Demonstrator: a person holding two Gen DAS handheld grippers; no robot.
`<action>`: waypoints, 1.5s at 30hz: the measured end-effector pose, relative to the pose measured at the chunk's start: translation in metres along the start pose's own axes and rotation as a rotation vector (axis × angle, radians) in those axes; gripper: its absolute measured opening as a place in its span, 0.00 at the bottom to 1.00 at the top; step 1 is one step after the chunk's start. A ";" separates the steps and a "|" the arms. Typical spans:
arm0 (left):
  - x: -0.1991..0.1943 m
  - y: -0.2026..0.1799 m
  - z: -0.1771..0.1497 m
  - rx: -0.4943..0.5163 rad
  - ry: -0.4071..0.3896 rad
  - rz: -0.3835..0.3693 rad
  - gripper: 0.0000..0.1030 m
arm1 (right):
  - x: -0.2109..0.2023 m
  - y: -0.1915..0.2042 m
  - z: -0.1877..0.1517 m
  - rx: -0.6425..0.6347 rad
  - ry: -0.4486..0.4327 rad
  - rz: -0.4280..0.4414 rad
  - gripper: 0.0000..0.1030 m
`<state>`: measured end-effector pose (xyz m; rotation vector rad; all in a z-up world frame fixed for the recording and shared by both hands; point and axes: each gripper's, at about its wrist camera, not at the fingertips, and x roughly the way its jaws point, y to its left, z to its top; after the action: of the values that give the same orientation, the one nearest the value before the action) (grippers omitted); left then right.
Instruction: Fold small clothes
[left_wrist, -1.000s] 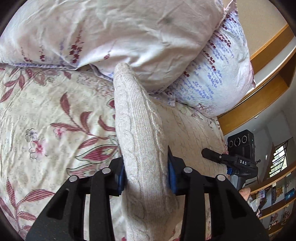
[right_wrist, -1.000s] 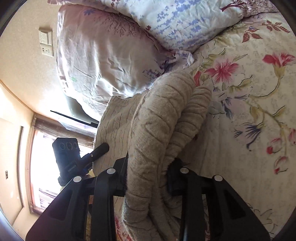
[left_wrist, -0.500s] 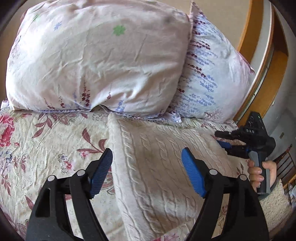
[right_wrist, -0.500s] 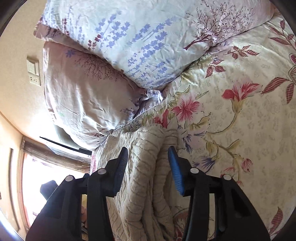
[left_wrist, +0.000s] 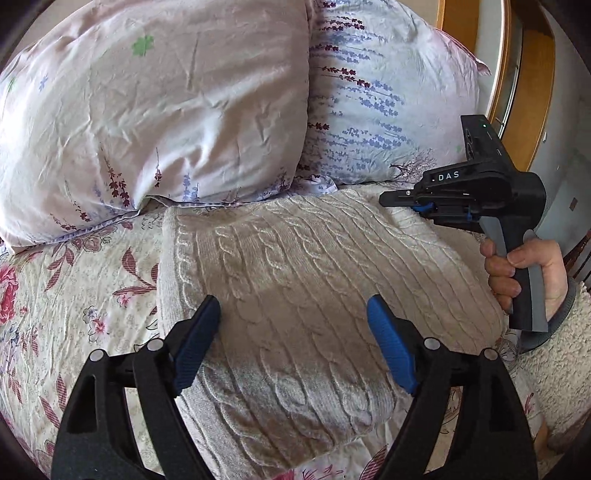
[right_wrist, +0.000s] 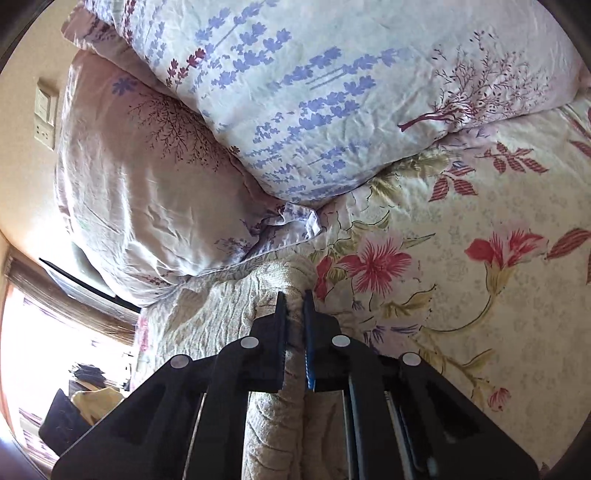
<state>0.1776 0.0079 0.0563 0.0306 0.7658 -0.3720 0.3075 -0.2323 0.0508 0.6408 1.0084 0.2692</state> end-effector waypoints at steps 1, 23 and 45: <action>0.002 -0.002 0.001 0.007 0.005 0.002 0.80 | 0.006 -0.002 0.001 -0.004 0.014 -0.023 0.08; -0.052 0.032 -0.052 0.126 -0.041 0.026 0.90 | -0.039 -0.015 -0.056 0.002 0.113 0.136 0.16; -0.054 0.036 -0.065 0.154 0.035 0.083 0.90 | -0.100 -0.005 -0.129 -0.089 0.062 0.099 0.42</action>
<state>0.1108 0.0689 0.0419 0.2138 0.7665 -0.3518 0.1455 -0.2367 0.0698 0.6055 1.0192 0.4209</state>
